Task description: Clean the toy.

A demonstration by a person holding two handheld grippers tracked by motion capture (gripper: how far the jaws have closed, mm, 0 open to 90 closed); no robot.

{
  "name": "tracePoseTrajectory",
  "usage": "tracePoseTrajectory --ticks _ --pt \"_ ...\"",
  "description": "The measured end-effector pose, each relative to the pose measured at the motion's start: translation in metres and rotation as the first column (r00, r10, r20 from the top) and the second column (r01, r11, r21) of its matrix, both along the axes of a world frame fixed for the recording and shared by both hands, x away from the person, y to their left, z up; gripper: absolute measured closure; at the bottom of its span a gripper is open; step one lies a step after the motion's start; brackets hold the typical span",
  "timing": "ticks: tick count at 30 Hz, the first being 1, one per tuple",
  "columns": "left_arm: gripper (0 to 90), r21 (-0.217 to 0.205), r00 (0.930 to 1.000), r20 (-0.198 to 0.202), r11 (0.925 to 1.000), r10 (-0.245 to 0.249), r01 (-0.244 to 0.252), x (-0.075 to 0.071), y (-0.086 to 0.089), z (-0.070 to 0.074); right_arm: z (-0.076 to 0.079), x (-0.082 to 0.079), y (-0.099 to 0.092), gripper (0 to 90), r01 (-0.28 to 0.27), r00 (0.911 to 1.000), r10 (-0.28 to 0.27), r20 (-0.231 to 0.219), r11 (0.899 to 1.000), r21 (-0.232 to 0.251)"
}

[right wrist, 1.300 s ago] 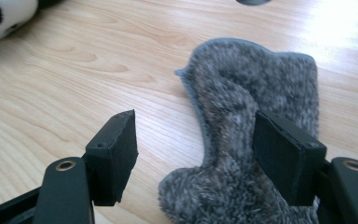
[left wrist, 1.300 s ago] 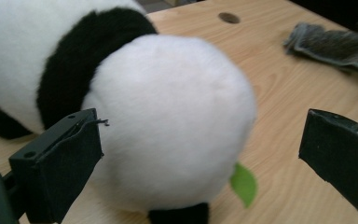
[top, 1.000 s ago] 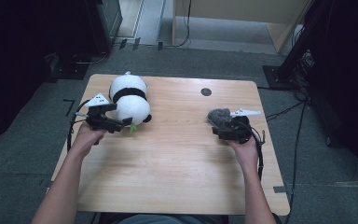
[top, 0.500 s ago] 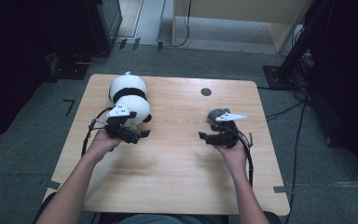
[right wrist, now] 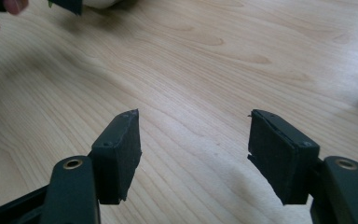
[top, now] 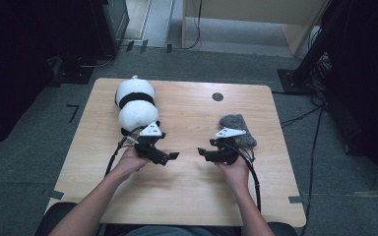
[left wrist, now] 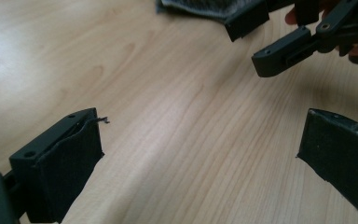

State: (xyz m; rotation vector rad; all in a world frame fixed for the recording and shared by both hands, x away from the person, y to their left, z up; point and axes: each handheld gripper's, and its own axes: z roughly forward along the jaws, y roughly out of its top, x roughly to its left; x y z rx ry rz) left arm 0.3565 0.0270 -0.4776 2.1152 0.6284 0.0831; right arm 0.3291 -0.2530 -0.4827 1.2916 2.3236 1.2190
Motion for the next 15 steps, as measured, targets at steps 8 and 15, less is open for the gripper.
tracePoseTrajectory --ticks 8,15 --pt "0.0 0.090 0.9983 -0.055 0.9956 -0.019 0.024 -0.006 -0.014 -0.024 -0.015 -0.005 0.015 35.2 -0.015 0.9996 0.014 -0.024 0.999 -0.041" --pt "0.0 0.160 0.9987 -0.049 0.9868 -0.015 0.023 -0.006 -0.024 -0.037 -0.030 -0.007 0.022 36.1 -0.026 0.9991 0.023 -0.036 0.996 -0.088"
